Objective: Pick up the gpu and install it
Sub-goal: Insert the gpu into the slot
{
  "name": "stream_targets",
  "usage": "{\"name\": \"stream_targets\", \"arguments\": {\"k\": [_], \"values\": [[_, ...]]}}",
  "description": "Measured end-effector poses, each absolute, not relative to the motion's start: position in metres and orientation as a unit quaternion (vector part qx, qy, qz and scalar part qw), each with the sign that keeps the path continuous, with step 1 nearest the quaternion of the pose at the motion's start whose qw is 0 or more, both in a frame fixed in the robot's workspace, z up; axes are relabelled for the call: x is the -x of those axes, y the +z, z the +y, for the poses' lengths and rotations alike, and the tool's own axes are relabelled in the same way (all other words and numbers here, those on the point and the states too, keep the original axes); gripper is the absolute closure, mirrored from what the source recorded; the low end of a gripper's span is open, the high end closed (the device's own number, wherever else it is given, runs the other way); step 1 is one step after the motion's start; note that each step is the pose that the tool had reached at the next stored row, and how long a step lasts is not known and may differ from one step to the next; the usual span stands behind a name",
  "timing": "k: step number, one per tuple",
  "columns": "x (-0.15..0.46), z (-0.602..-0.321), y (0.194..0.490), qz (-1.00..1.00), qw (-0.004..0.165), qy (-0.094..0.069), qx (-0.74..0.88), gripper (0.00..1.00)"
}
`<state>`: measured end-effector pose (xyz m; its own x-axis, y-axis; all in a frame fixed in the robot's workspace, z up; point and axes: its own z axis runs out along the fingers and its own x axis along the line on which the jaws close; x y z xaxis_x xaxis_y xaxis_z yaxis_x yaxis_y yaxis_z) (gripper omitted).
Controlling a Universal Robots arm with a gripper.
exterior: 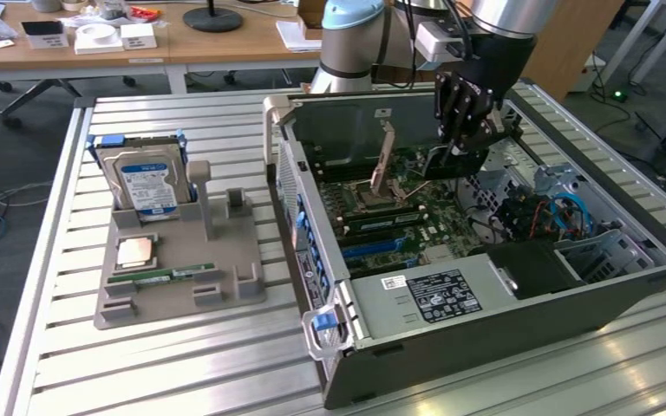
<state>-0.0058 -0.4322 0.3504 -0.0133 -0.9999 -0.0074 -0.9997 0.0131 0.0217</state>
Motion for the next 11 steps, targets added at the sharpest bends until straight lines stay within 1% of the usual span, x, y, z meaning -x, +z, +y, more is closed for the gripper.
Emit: {"name": "stream_targets", "arguments": {"k": [11], "values": [[0.0095, -0.4322, 0.3503, -0.712, 0.005, -0.01, -0.702, 0.74]]}}
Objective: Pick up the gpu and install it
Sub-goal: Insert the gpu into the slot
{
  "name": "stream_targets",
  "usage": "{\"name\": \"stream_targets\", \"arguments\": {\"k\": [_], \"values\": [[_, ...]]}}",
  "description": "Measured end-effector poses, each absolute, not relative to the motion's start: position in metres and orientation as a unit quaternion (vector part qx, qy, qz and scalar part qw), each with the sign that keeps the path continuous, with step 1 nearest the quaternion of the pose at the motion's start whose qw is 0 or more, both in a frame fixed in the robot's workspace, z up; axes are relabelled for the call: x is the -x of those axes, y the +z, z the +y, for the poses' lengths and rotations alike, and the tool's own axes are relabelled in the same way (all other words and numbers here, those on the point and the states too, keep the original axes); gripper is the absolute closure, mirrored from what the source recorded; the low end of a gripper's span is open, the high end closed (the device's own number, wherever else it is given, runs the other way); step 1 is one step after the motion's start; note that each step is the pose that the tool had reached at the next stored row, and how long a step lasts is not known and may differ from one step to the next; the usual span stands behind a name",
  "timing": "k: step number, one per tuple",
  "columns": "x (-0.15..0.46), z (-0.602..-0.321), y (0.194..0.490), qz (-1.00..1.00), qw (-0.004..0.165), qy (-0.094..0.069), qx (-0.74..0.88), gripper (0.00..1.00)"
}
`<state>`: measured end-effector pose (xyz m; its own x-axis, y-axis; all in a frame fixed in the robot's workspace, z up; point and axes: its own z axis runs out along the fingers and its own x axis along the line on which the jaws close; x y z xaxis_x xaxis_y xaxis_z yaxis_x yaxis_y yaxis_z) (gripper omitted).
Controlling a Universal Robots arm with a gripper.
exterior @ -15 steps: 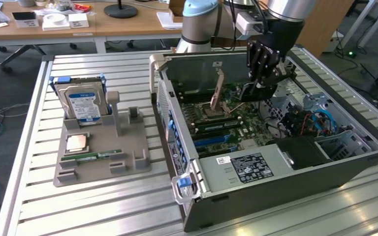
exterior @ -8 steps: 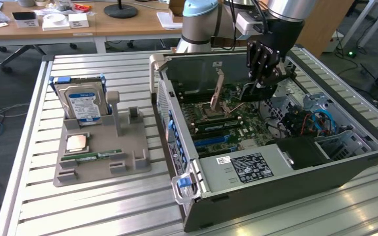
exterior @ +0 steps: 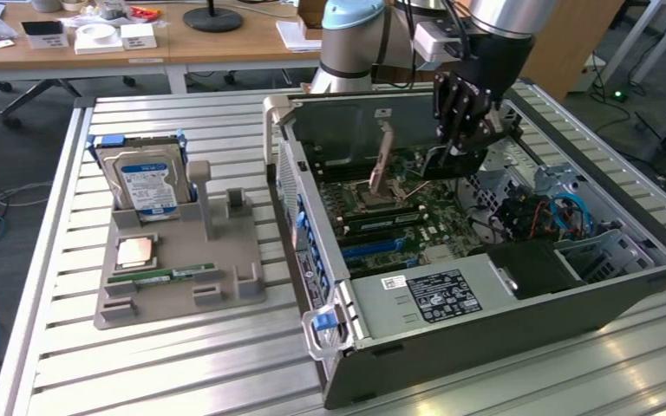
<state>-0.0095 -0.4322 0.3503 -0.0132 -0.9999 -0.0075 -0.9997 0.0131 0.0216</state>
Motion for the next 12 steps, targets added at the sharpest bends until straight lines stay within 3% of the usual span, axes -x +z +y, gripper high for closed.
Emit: {"name": "stream_targets", "arguments": {"k": [12], "values": [[0.0157, -0.4323, 0.35, -0.712, 0.005, -0.01, -0.702, 0.74]]}}
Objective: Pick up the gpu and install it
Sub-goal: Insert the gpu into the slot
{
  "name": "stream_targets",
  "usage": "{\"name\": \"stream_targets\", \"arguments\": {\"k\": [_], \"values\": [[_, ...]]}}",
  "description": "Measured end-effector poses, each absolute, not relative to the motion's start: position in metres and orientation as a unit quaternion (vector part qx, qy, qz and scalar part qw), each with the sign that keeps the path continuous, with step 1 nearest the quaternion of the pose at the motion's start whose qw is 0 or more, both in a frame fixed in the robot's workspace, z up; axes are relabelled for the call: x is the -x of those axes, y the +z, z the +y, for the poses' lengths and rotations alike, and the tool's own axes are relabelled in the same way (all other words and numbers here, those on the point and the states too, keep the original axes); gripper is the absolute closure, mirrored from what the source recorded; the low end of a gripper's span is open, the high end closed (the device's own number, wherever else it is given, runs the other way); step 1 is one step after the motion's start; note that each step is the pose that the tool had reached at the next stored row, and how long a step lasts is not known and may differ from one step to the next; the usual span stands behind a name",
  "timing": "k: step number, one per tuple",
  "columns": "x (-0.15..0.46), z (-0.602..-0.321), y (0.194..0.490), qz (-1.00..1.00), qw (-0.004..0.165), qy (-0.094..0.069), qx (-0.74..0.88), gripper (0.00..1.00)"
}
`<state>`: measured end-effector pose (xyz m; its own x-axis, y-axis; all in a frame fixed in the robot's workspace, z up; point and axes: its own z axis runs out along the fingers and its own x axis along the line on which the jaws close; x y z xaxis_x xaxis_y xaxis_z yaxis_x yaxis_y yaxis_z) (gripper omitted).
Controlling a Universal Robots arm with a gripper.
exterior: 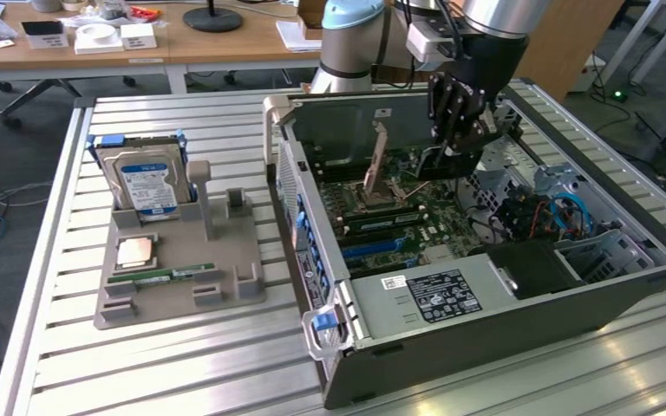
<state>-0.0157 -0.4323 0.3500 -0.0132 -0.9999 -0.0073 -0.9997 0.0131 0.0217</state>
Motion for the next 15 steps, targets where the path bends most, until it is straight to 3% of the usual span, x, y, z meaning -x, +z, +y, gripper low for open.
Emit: {"name": "stream_targets", "arguments": {"k": [15], "values": [[0.0157, -0.4322, 0.342, -0.712, 0.005, -0.01, -0.702, 0.74]]}}
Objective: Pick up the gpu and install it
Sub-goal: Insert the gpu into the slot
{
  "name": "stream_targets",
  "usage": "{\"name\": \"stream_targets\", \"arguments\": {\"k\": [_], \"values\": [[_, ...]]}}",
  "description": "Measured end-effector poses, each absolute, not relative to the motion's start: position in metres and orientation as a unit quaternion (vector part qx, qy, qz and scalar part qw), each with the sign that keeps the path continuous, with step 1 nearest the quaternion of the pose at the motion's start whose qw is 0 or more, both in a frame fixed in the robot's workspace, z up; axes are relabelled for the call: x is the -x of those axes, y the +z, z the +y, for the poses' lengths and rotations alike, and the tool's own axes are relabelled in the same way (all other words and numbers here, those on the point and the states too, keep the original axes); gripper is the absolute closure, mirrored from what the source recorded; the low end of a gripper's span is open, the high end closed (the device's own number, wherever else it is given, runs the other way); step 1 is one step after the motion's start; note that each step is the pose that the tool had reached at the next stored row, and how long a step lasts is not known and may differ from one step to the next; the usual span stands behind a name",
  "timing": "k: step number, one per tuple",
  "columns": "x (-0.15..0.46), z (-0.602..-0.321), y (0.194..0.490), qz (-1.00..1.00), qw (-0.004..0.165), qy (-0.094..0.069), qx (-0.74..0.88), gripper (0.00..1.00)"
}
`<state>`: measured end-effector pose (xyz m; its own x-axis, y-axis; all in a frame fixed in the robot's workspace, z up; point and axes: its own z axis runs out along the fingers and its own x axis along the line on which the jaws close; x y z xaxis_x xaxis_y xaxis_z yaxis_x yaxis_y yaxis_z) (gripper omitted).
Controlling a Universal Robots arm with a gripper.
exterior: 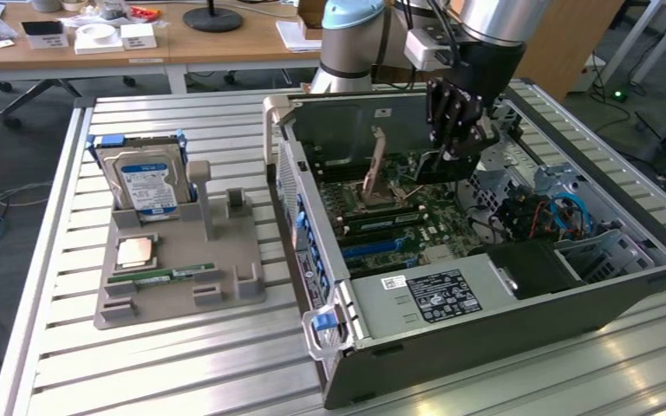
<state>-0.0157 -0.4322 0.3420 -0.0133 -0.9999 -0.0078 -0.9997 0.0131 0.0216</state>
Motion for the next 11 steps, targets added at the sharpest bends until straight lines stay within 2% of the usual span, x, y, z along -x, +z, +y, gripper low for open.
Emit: {"name": "stream_targets", "arguments": {"k": [11], "values": [[0.0157, -0.4323, 0.3347, -0.712, 0.005, -0.01, -0.702, 0.74]]}}
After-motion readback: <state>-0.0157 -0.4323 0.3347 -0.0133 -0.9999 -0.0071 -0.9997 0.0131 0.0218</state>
